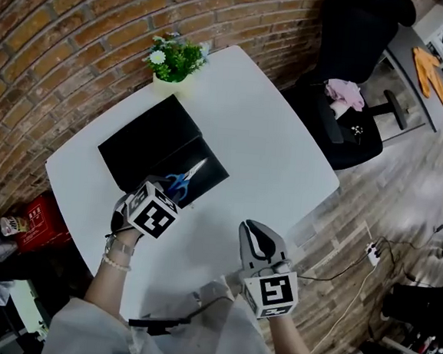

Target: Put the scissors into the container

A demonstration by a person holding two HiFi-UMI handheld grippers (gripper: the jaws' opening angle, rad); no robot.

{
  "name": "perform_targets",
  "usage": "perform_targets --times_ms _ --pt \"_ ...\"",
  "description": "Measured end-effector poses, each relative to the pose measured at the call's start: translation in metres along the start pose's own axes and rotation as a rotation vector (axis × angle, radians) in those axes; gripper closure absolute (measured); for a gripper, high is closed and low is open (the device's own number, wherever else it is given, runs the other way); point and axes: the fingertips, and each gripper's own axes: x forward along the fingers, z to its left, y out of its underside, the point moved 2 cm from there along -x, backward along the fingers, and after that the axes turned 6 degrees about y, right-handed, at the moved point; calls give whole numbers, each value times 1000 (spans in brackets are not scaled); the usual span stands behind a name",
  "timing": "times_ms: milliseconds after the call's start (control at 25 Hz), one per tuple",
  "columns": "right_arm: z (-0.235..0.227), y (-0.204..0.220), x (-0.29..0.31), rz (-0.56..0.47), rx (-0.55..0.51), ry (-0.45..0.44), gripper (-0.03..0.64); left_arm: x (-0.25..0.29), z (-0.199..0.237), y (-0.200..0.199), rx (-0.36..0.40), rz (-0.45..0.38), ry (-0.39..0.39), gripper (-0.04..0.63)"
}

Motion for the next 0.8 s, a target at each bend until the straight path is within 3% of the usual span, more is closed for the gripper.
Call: perform_targets --times_ms 520,800 --pt "2 7 -6 57 -4 -4 560 21 -1 7 24 57 -3 499" --pt "10 -3 -3 14 -17 -8 560 12 3 2 -8 -13 3 491"
